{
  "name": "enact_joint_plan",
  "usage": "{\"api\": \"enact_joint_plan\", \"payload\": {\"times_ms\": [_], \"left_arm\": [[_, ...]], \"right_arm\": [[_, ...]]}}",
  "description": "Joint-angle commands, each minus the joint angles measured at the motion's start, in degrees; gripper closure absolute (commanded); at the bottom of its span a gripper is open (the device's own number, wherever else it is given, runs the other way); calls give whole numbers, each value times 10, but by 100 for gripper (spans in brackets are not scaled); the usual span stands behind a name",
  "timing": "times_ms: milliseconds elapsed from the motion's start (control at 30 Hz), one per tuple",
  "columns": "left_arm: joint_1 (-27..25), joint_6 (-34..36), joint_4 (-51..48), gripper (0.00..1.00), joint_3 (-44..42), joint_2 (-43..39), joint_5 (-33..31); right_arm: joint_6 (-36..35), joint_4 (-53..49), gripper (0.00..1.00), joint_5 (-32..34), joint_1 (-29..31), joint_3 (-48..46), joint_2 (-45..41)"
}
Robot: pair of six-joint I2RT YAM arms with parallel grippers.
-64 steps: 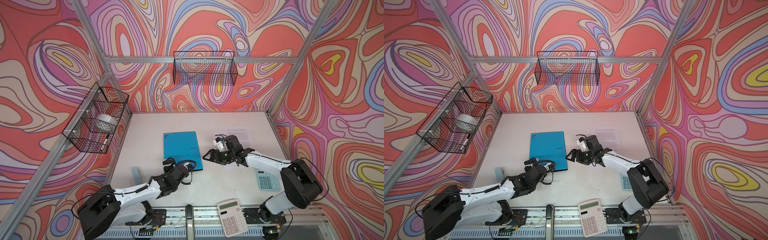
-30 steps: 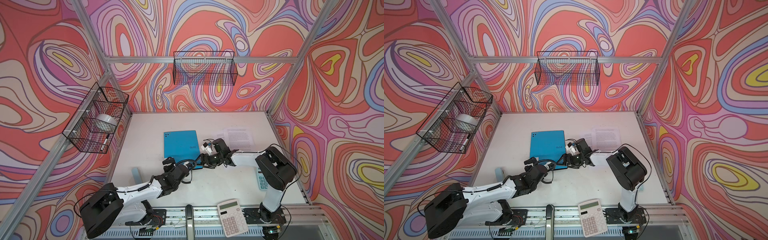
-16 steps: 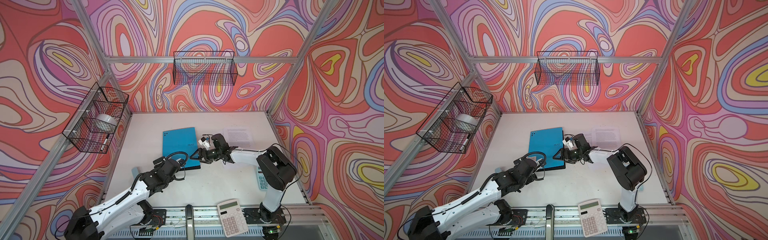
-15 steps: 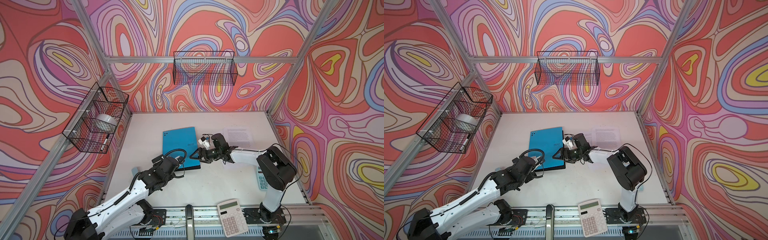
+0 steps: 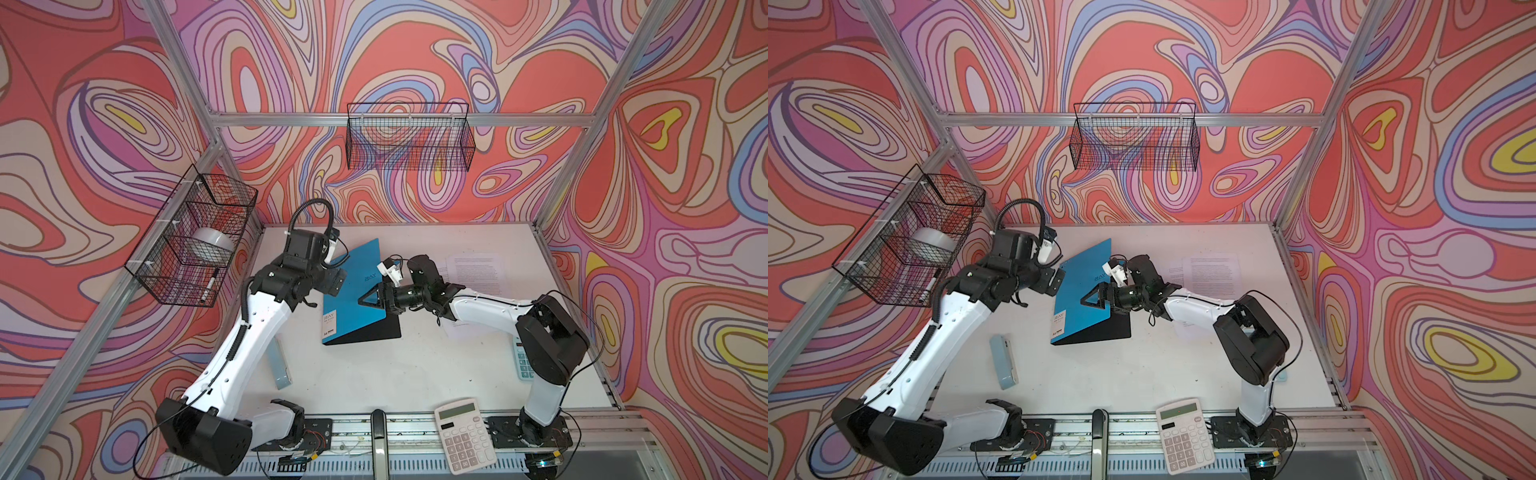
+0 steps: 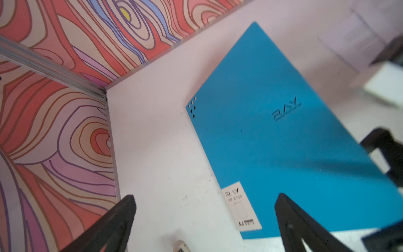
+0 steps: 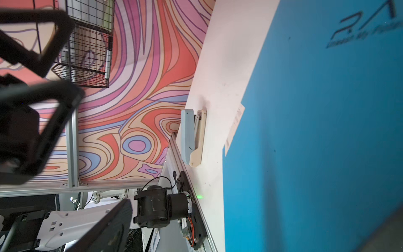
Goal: Put the files into the folder
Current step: 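Lift the teal cover upright with the left gripper while the right gripper reaches inside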
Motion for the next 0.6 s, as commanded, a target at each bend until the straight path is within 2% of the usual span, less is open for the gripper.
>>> {"api": "enact_joint_plan", "payload": {"times_ms": [0,300,567], "left_arm": [[18,-61,-70,0,78,53,72],[40,-124,-127,0,210,194,162],[46,-169,-159,0,286,276,200]], "right_arm": [[18,27,5,20,15,27,17],[35,42,5,61,41,80,29],[123,177,5,77,54,76,66]]}}
